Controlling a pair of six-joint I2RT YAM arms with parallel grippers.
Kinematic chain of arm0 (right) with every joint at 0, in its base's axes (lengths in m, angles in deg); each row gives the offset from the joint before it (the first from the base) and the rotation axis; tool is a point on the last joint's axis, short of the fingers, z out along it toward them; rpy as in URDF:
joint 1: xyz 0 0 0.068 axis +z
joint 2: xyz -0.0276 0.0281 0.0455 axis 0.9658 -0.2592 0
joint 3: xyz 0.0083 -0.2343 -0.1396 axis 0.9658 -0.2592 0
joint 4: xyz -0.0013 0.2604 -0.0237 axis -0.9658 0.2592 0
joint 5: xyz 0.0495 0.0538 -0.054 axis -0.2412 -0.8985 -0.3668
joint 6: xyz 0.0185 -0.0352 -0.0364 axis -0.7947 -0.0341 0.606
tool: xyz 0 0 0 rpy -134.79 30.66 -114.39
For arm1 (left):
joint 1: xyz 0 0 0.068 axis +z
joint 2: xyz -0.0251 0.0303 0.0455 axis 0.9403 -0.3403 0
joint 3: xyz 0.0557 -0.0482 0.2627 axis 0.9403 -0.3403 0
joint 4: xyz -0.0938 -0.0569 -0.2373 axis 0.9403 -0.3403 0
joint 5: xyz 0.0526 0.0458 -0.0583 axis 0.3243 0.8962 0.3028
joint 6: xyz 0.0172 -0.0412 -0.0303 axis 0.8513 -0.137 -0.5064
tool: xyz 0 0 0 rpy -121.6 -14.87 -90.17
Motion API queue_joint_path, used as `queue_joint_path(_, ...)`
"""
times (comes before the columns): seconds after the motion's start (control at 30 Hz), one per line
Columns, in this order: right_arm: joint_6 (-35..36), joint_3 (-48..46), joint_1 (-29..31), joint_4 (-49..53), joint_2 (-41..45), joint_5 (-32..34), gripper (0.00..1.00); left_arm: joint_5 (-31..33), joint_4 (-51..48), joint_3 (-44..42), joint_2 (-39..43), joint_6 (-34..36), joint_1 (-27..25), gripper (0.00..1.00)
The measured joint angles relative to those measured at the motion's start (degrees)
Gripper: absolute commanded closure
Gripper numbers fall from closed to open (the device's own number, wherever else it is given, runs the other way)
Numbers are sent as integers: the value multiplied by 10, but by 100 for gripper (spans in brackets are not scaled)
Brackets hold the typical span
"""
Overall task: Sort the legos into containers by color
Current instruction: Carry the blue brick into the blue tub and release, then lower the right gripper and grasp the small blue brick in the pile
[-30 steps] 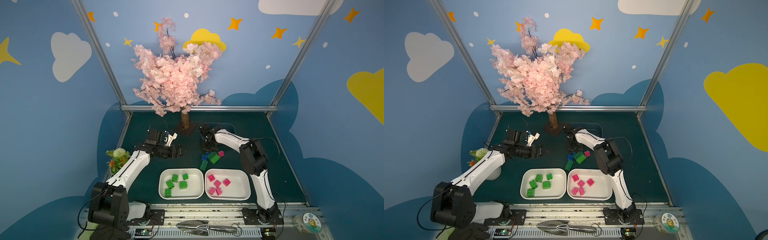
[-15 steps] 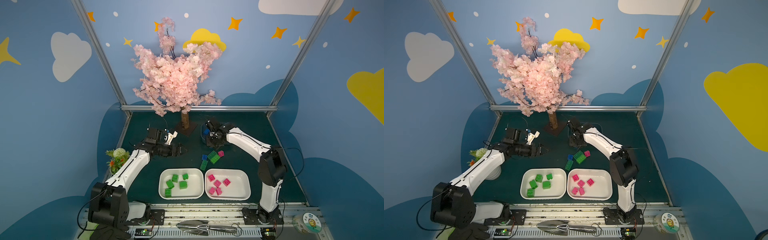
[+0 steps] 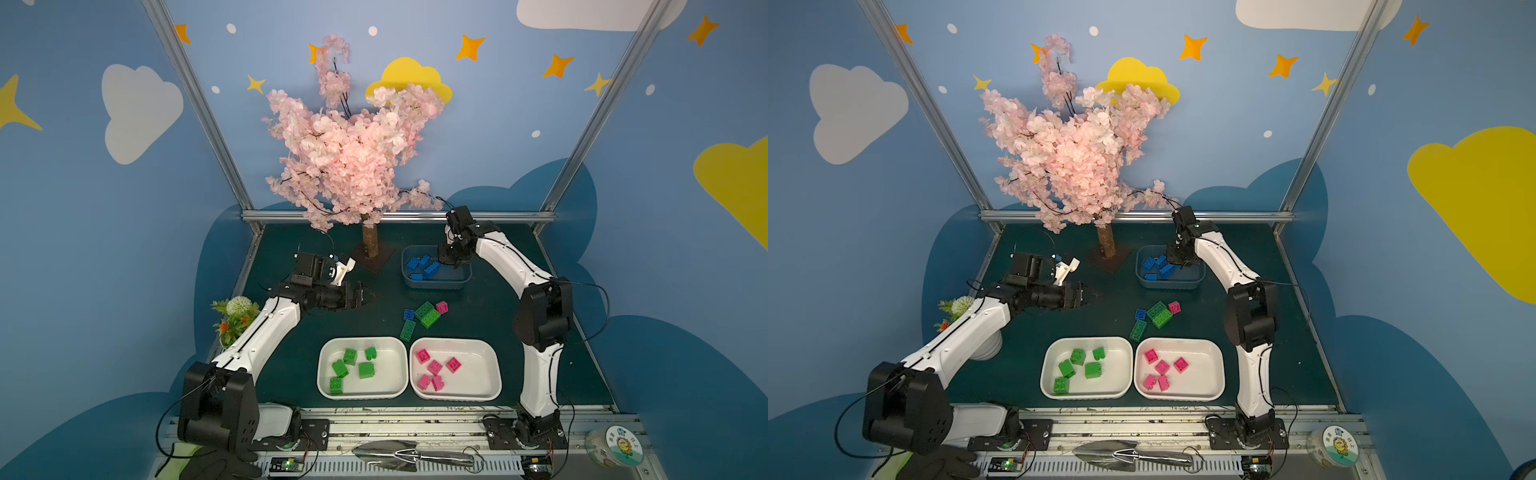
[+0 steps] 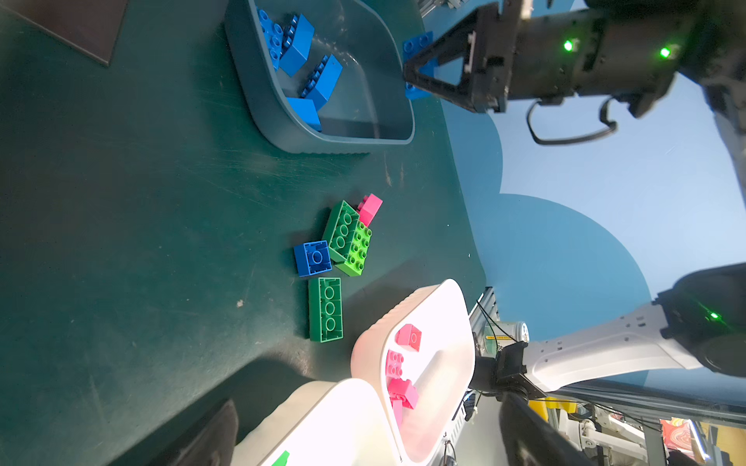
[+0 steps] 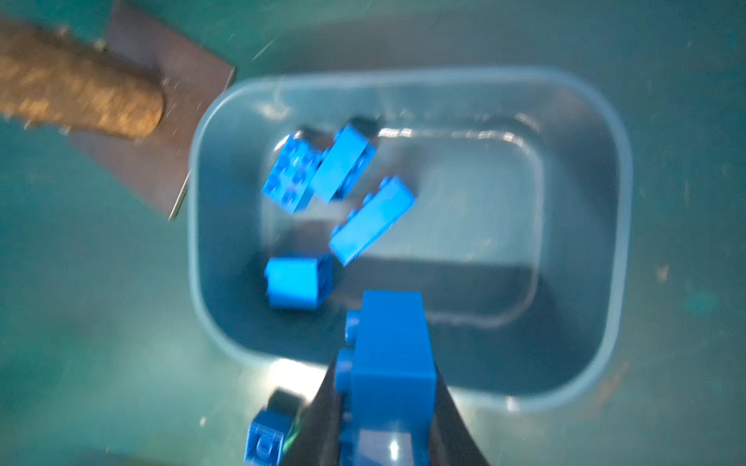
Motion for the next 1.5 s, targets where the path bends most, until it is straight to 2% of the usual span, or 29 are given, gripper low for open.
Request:
queue_joint_path(0.07,1,25,-8,6,-26,-6,72,0,3,0,0,-1,0,1)
queue_joint_path(0.2,6,68,-14,24,-71,-20,47,0,5,0,0,-4,0,1)
queue_joint_path(0.3,18,73,-10,31,-78,-31,41,0,1,3,0,-4,0,1)
queue_joint_path(0.43,38,48,3,28,-55,-49,38,1,-5,12,-1,1,0,0)
queue_joint_path(0.63,57,-86,42,18,54,-84,37,3,-21,15,-1,7,3,1)
queue_joint_path(0.8,18,-188,103,2,143,-111,31,5,-36,15,-1,11,9,1)
queue_joint_path(0.9,-24,-229,140,-13,165,-113,29,6,-40,15,-1,14,12,1)
queue_joint_path(1.0,-69,-265,165,-32,167,-113,29,6,-41,15,-1,16,13,0)
queue_joint_path(1.2,-146,-284,174,-56,149,-104,33,7,-42,14,-1,19,16,1)
queue_joint_path(1.5,-196,-284,200,-81,90,-83,38,10,-45,-9,-1,23,17,1)
